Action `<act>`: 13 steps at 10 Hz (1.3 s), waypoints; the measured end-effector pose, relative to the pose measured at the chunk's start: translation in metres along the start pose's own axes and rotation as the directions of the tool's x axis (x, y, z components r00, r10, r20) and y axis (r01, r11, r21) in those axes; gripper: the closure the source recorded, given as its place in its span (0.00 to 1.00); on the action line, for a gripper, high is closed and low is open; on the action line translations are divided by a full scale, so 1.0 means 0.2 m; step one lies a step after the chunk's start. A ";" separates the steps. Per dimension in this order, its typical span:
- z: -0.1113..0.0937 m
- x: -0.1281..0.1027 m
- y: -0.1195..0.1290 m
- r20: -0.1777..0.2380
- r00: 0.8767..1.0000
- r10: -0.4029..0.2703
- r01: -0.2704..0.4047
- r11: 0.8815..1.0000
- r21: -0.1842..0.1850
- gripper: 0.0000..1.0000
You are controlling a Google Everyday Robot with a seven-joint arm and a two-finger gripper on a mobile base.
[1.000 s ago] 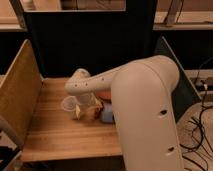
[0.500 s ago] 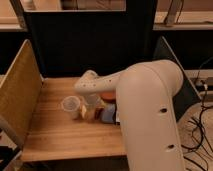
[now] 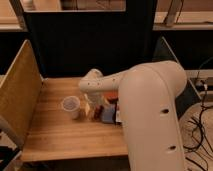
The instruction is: Place the pepper in the ceramic cup
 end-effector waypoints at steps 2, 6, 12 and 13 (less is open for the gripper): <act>-0.15 -0.02 0.05 0.052 0.998 -0.033 0.031 0.999 0.045 0.20; -0.08 0.06 0.14 0.008 0.999 -0.044 0.044 0.998 0.034 0.20; 0.15 0.03 0.27 -0.085 0.994 -0.072 0.070 0.997 -0.027 0.20; 0.18 0.02 0.25 -0.101 0.993 -0.062 0.060 0.998 -0.026 0.20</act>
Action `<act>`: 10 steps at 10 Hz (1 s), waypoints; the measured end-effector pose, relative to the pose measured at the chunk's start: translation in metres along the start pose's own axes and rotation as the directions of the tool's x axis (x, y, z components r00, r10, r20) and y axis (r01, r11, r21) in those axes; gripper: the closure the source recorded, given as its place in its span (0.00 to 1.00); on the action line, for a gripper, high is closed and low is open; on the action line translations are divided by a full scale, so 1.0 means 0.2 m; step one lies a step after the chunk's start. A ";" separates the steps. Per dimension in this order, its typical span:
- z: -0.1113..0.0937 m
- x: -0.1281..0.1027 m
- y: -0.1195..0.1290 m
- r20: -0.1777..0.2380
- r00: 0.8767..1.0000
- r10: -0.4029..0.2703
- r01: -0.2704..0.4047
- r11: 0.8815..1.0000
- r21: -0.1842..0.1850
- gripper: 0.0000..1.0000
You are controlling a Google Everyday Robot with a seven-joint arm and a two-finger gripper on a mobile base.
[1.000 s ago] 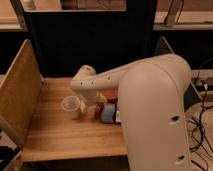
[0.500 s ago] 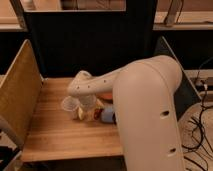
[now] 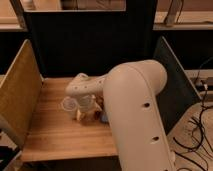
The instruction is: Place the pepper in the ceramic cup
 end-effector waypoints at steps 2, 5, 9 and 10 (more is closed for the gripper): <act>0.04 -0.01 -0.06 -0.025 0.999 0.025 -0.025 1.000 0.003 0.20; 0.12 -0.03 -0.09 -0.066 0.996 0.055 -0.056 0.998 -0.012 0.20; 0.14 -0.06 -0.08 -0.071 0.996 0.047 -0.049 0.998 -0.026 0.32; 0.13 -0.08 -0.07 -0.064 0.997 0.043 -0.044 0.999 -0.024 0.43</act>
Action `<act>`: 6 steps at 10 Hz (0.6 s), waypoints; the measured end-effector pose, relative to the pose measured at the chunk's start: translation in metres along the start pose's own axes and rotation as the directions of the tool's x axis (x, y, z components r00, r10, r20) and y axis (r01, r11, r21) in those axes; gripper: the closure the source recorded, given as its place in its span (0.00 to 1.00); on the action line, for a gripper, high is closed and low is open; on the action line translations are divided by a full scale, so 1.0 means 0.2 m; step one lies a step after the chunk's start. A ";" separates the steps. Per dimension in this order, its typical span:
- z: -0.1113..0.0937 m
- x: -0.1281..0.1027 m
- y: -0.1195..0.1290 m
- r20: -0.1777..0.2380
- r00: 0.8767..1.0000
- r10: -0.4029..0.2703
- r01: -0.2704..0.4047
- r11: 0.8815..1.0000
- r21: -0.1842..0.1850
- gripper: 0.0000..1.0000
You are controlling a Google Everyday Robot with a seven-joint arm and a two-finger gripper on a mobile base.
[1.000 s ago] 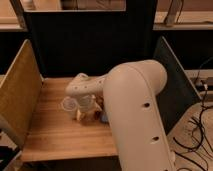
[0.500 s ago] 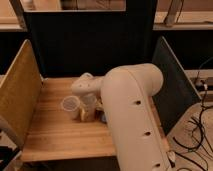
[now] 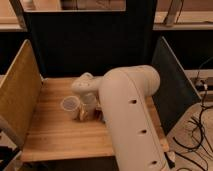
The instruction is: Place the pepper in the ceramic cup
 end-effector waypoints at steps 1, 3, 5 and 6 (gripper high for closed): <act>-0.01 -0.01 0.01 0.008 1.000 -0.003 0.003 1.000 0.000 0.51; -0.03 -0.01 -0.01 0.016 1.000 0.005 -0.005 1.000 0.008 0.73; -0.03 0.01 -0.05 0.018 1.000 0.023 -0.023 1.000 0.012 0.94; -0.03 0.03 -0.07 0.020 0.999 0.035 -0.036 0.999 0.014 0.99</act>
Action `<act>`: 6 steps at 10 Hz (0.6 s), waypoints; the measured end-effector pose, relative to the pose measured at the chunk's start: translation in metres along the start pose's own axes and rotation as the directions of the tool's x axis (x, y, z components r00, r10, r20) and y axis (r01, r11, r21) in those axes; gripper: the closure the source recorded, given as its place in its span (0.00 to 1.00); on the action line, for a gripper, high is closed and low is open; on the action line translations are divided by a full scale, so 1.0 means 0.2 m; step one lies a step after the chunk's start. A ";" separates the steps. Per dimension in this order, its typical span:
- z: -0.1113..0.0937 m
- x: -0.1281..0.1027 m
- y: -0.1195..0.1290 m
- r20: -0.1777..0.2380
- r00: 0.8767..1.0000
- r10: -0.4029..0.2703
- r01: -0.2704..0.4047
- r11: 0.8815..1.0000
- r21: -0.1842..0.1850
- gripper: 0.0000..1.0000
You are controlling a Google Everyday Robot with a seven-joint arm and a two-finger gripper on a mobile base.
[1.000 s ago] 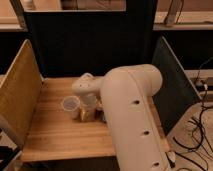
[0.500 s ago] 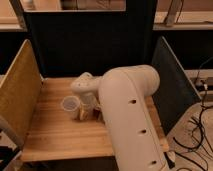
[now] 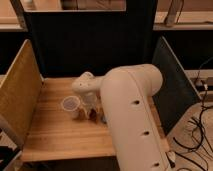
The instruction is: Place the pepper in the ceramic cup
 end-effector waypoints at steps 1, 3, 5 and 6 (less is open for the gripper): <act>-0.01 0.01 -0.03 0.006 1.000 0.018 -0.018 1.000 0.002 1.00; -0.07 0.01 -0.12 0.039 0.997 0.069 -0.069 0.998 0.005 1.00; -0.19 -0.03 -0.20 0.108 0.988 0.108 -0.109 0.994 0.001 1.00; -0.27 -0.06 -0.22 0.155 0.981 0.113 -0.114 0.993 -0.004 1.00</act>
